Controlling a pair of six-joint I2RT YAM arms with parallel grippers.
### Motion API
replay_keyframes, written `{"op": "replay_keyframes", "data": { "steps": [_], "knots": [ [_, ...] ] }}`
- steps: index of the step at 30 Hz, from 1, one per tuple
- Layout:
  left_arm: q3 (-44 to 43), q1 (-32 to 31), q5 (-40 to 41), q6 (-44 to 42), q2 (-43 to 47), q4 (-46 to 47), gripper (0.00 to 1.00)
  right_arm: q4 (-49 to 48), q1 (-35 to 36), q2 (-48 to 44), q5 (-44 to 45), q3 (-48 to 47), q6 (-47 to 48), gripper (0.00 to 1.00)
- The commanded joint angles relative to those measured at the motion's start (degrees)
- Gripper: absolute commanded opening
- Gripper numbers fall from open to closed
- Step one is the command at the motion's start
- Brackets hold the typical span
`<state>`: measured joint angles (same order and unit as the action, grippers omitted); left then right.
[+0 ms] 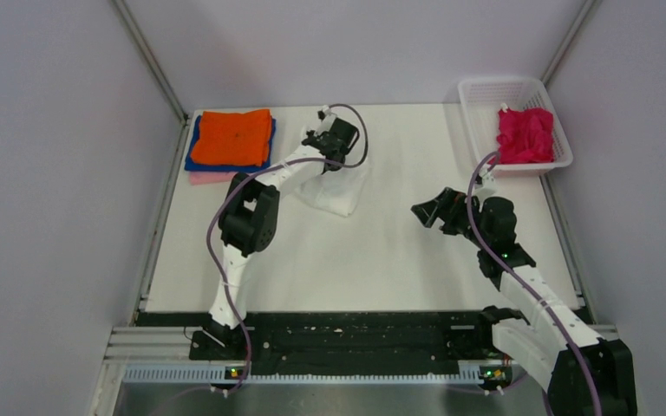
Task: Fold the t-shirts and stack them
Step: Put the neatly folded tshirt into the corner of the board with the left arm
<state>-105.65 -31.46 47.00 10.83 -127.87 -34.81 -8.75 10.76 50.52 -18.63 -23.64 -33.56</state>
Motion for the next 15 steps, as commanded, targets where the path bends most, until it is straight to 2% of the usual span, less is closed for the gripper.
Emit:
{"op": "replay_keyframes", "data": {
  "steps": [1, 5, 7, 9, 15],
  "knots": [
    [-0.74, 2.77, 13.44, -17.89, 6.85, 15.14, 0.00, -1.81, 0.57, 0.61, 1.80, -0.08, 1.17, 0.99],
    [1.59, 4.96, 13.08, -26.39, 9.65, 24.15, 0.00, -1.41, 0.56, 1.66, 2.40, -0.41, 1.48, 0.99],
    [4.75, 5.85, 13.90, -34.06, 11.14, 34.26, 0.00, -0.56, 0.55, 1.39, 2.98, -0.61, 1.75, 0.99],
    [4.99, 6.69, 13.94, -39.07, 11.75, 39.59, 0.00, -0.30, 0.53, 0.87, 3.55, -0.46, 1.91, 0.99],
    [0.07, 8.91, 10.17, -40.27, 13.56, 36.55, 0.00, -0.18, 0.50, 0.22, 4.15, -0.28, 1.95, 0.99]
  ]
}}
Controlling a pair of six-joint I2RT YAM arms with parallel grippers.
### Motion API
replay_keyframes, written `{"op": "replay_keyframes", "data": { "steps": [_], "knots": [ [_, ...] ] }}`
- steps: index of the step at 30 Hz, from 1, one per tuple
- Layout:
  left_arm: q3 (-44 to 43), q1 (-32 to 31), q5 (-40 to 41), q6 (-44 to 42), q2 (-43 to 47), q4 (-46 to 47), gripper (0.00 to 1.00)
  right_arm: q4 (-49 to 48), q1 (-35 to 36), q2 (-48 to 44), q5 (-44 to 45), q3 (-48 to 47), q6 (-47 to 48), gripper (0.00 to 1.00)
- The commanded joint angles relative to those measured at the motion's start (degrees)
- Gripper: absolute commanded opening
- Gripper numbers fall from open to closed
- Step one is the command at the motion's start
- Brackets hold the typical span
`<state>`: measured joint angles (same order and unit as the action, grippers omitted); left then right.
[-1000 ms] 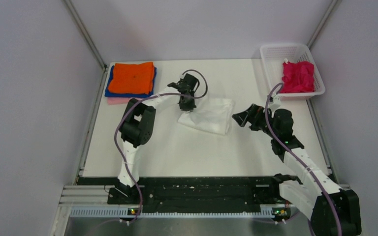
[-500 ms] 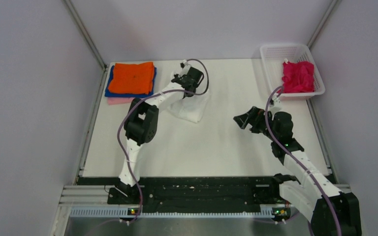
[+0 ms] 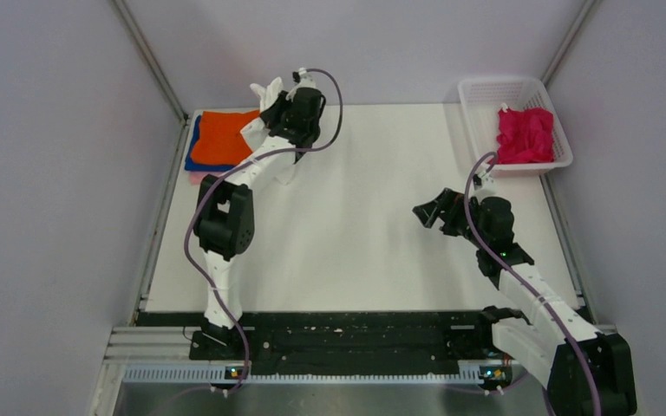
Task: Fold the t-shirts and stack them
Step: Put the neatly folded tshirt into the corner of the board with the left arm, then reset both arms
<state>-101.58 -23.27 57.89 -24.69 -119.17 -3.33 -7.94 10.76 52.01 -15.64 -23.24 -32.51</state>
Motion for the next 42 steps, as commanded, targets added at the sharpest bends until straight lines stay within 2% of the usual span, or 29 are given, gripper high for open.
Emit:
{"op": "replay_keyframes", "data": {
  "steps": [1, 5, 10, 16, 24, 28, 30, 31, 32, 33, 34, 38, 42],
  "knots": [
    [-4.67, 0.95, -1.18, -4.68, 5.20, 4.31, 0.00, -1.02, 0.52, -1.14, 1.10, -0.66, 0.85, 0.99],
    [-7.01, 2.43, -1.11, -3.28, 6.10, 3.60, 0.00, -0.90, 0.54, -0.70, 0.82, -0.79, 0.71, 0.99],
    [-10.49, 4.42, -4.88, 1.92, 7.71, -3.79, 0.00, -1.02, 0.57, -0.67, 1.04, -0.91, 0.60, 0.99],
    [-9.78, 7.72, -7.24, 6.20, 8.93, -5.75, 0.00, -1.00, 0.55, -0.97, 1.73, -0.67, 0.60, 0.99],
    [-6.86, 16.20, -16.28, 14.68, 6.30, -7.62, 0.00, -0.33, 0.56, -0.69, 3.42, -0.93, 1.27, 0.99],
    [-9.20, 20.42, -17.78, 18.60, 2.04, -10.35, 0.00, 0.72, 0.54, -0.74, 4.58, -1.19, 1.70, 0.99],
    [-10.06, 21.82, -15.64, 19.69, -0.07, -10.13, 0.00, 1.13, 0.52, -0.73, 5.03, -1.39, 1.99, 0.99],
    [-10.04, 22.31, -14.32, 19.33, -1.02, -9.26, 0.13, 1.40, 0.57, -0.73, 5.27, -1.60, 2.09, 0.99],
    [-10.27, 22.65, -13.09, 18.81, -2.00, -8.54, 0.41, 1.73, 0.56, -0.82, 5.47, -1.90, 2.29, 0.99],
    [-10.75, 22.84, -13.09, 18.34, -2.80, -8.52, 0.85, 2.13, 0.57, -0.88, 5.63, -2.03, 2.36, 0.99],
    [-11.73, 22.91, -13.24, 18.49, -3.55, -9.42, 0.97, 2.41, 0.55, -0.88, 5.84, -2.22, 2.50, 0.99],
    [-15.10, 25.01, -15.22, 23.87, -3.37, -14.59, 0.99, 3.53, 0.57, -1.06, 6.86, -2.56, 2.53, 0.99],
    [-12.21, 25.10, -23.22, 30.18, 2.40, -16.37, 0.99, 4.57, 0.57, -1.92, 6.89, -2.99, 2.23, 0.99]
  ]
}}
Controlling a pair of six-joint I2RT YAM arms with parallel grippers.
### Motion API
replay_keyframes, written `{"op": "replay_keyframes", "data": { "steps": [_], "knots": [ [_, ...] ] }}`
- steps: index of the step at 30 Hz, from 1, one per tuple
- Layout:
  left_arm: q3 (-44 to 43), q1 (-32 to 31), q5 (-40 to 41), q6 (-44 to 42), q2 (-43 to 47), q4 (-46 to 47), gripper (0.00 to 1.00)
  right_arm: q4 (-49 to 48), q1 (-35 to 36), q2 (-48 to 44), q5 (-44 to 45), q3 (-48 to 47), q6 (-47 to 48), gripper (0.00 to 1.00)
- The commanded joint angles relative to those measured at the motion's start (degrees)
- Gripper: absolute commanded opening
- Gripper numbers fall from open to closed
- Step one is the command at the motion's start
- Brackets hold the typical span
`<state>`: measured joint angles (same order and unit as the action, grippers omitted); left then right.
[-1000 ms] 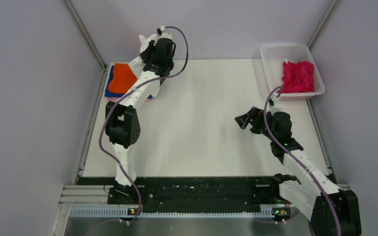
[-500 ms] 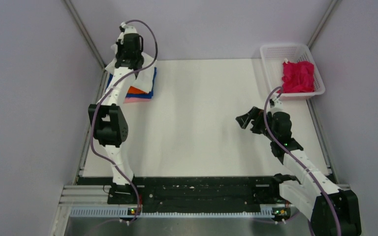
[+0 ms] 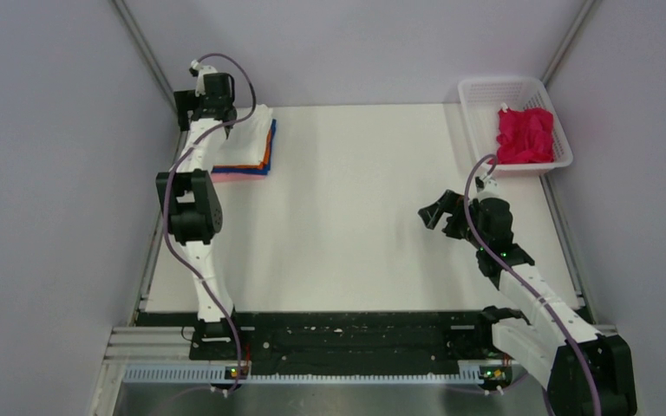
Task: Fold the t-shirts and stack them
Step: Reset both arms
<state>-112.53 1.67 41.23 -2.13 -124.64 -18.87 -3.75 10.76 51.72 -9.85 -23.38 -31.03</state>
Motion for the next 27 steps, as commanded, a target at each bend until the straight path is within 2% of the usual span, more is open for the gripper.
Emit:
{"op": "replay_keyframes", "data": {
  "steps": [1, 4, 7, 10, 14, 16, 21, 24, 27],
  "knots": [
    [0.11, 0.13, -9.30, 8.76, 9.36, -0.89, 0.99, 0.40, 0.57, -1.83, 1.02, -2.78, 0.77, 0.99],
    [5.85, -0.07, -14.29, 14.72, 15.52, -1.84, 0.99, 0.81, 0.57, -1.83, 1.94, -2.57, 0.75, 0.99],
    [15.74, -0.17, -27.08, 18.88, 23.60, 0.18, 0.99, 2.39, 0.57, -2.19, 3.16, -3.04, 0.62, 0.99],
    [30.27, -0.71, -39.72, 25.52, 33.98, 5.32, 0.99, 3.34, 0.57, -3.64, 3.47, -3.07, -0.07, 0.99],
    [52.39, -4.11, -53.16, 30.19, 47.51, 19.05, 0.99, 5.96, 0.57, -5.63, 3.85, -1.19, -0.91, 0.99],
    [59.66, -6.83, -54.30, 30.31, 52.85, 19.61, 0.99, 7.13, 0.54, -6.76, 4.93, -0.01, -2.07, 0.99],
    [72.64, -15.28, -46.07, 30.05, 66.12, 15.86, 0.99, 9.58, 0.57, -11.27, 8.56, 3.12, -5.01, 0.99],
    [78.25, -16.25, -47.05, 31.38, 72.41, 18.22, 0.99, 7.80, 0.55, -14.80, 8.43, 6.06, -6.42, 0.99],
    [79.99, -16.26, -45.97, 31.76, 76.20, 18.43, 0.99, 6.33, 0.57, -17.97, 8.51, 9.08, -7.20, 0.99]
  ]
}}
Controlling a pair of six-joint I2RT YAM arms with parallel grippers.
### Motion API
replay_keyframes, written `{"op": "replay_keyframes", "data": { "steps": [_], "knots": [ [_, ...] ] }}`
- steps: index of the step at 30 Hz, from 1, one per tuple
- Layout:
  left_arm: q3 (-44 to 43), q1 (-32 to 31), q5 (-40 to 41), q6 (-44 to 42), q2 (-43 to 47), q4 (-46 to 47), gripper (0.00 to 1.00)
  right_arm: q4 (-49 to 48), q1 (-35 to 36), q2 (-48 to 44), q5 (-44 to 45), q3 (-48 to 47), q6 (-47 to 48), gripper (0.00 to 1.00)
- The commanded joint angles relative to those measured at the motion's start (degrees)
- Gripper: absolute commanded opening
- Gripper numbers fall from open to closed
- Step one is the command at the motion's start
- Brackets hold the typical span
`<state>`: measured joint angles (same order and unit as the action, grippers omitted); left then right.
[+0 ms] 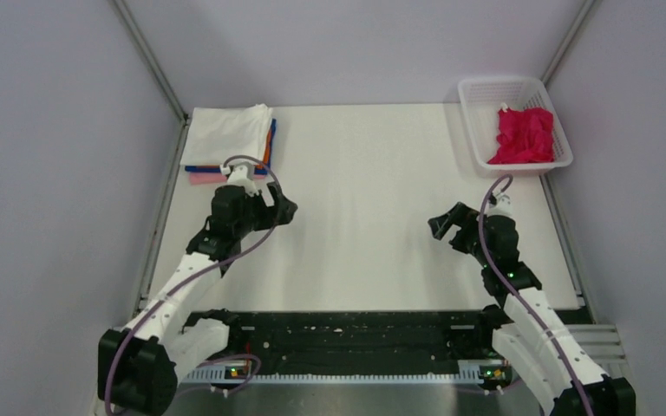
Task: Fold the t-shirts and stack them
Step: Reset both arms
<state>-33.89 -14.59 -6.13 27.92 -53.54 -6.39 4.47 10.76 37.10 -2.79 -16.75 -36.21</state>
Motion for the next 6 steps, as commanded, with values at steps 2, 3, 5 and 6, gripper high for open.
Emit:
{"op": "replay_keyframes", "data": {
  "steps": [2, 3, 5, 6],
  "knots": [
    [0.64, 0.00, 1.66, 1.61, 5.90, 5.23, 0.99, -0.93, 0.57, -4.66, 1.77, 2.95, -1.55, 0.99],
    [0.30, 0.01, 1.39, 1.39, 6.11, 4.64, 0.99, -0.25, 0.53, -5.05, 1.92, 2.78, -1.38, 0.99],
    [0.20, 0.00, 1.40, 1.35, 6.60, 3.76, 0.99, 1.12, 0.57, -5.35, 2.54, 1.90, -1.57, 0.99],
    [0.30, 0.00, 1.53, 1.39, 6.93, 3.66, 0.99, 1.84, 0.53, -5.39, 2.60, 1.25, -1.58, 0.99]
  ]
}}
